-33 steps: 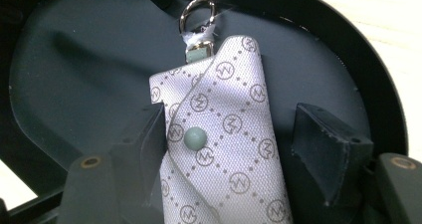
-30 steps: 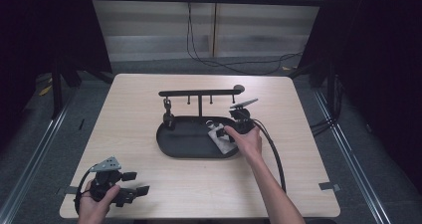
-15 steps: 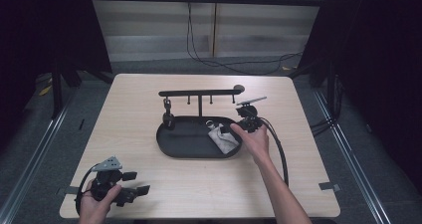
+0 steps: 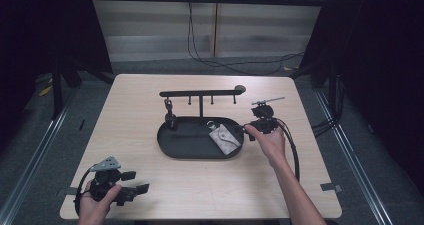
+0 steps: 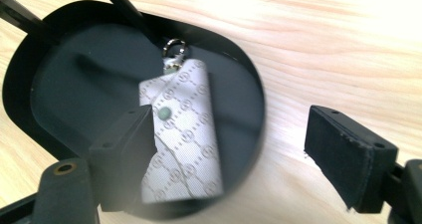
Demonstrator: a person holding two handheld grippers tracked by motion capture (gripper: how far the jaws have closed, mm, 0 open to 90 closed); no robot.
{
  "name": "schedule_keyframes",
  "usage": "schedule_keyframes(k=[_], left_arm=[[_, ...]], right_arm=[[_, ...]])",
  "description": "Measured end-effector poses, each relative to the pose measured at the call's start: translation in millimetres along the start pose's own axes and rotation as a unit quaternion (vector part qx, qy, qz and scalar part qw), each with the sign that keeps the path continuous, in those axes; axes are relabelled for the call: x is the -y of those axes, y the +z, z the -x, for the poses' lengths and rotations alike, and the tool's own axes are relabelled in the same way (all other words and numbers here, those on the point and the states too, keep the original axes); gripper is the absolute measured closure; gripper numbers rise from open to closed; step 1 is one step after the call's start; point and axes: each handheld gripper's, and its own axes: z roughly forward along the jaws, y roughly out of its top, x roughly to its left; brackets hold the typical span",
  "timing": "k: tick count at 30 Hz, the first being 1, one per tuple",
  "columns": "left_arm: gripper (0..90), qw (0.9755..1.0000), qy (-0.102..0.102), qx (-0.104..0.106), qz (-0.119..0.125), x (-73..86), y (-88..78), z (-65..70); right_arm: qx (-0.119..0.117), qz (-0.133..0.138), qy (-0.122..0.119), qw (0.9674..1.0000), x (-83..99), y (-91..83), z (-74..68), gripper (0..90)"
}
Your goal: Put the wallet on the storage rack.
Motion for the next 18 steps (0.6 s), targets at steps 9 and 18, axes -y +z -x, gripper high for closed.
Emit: schedule_keyframes(k=[9, 18], left_arm=[[21.7, 1.0, -0.004, 0.001, 0.005, -0.3, -0.8, -0.6], [21.4, 0.9999, -0.002, -0.009, 0.008, -0.2, -2.2, -1.5]], right_arm=[[0.013, 0.018, 0.002, 0.9997, 21.2, -22.9, 13.2, 19.2], [0.014, 0.042, 0.006, 0.999, 42.9, -44.4, 23.8, 18.9]])
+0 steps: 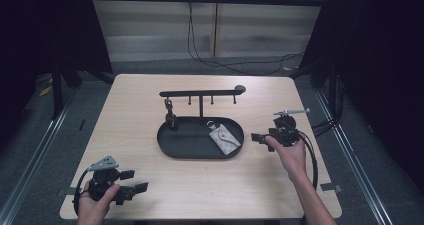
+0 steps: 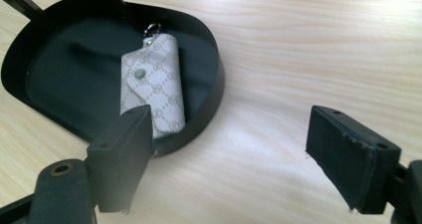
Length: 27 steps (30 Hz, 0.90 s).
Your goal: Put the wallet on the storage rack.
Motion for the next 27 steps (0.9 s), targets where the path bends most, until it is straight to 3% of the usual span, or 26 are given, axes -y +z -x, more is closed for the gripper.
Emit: schedule_keyframes(k=[2, 7, 27], left_arm=[[21.5, 1.0, -0.001, -0.009, 0.001, -0.2, 0.9, 1.2], [21.5, 0.9999, -0.007, -0.007, 0.005, -0.1, 0.1, 0.7], [21.4, 0.9999, -0.008, -0.001, 0.007, -0.4, 1.1, 1.9]], right_arm=[[0.0, 0.008, 0.004, 1.0, 6.7, -5.2, 1.8, 19.4], [-0.002, 0.027, -0.002, 0.9996, 21.3, -19.3, 1.2, 19.4], [0.03, 0.035, -0.016, 0.9988, 91.6, -50.1, 12.8, 19.1]])
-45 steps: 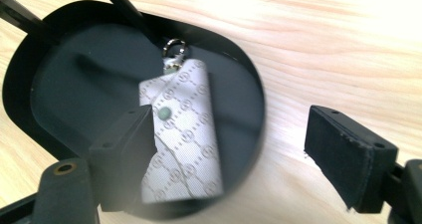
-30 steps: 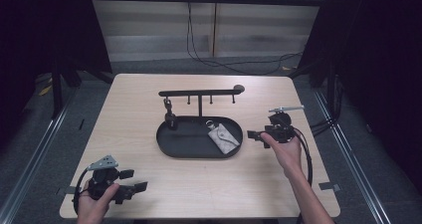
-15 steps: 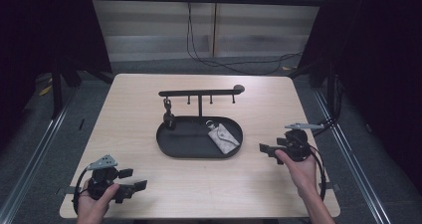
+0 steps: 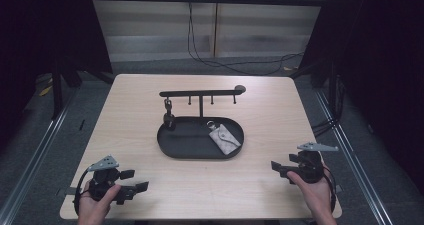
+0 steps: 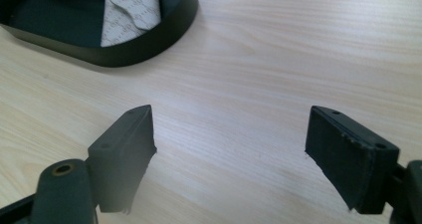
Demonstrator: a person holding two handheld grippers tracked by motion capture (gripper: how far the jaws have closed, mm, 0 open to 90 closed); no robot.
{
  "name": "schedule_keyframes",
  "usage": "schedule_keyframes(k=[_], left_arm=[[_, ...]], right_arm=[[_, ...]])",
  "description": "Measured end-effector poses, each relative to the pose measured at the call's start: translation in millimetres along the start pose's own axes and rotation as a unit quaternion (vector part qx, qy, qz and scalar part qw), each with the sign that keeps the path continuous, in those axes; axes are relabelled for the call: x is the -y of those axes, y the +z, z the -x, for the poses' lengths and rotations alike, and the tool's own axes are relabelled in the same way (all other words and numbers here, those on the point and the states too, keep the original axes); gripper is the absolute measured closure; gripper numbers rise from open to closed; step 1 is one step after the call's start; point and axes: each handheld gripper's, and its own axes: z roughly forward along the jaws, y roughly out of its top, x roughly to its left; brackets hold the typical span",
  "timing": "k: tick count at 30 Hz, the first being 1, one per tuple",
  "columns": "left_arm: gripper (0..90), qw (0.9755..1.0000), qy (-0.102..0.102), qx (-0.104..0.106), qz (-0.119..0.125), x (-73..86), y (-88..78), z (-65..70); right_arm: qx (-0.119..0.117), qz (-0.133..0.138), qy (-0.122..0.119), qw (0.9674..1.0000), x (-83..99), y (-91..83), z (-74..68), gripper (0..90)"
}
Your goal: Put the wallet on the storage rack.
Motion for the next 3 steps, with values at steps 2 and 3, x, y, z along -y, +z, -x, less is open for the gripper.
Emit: schedule_keyframes(k=[2, 3], left_arm=[[21.4, 1.0, -0.001, 0.003, 0.0, 0.1, -0.2, -0.6], [21.3, 1.0, -0.002, 0.005, 0.003, 0.1, -0.5, -0.5]], right_arm=[[0.002, -0.001, 0.004, 1.0, 6.3, 2.9, 4.5, 18.9], [0.005, -0.01, 0.005, 0.9999, 9.2, 5.5, 6.4, 18.7]])
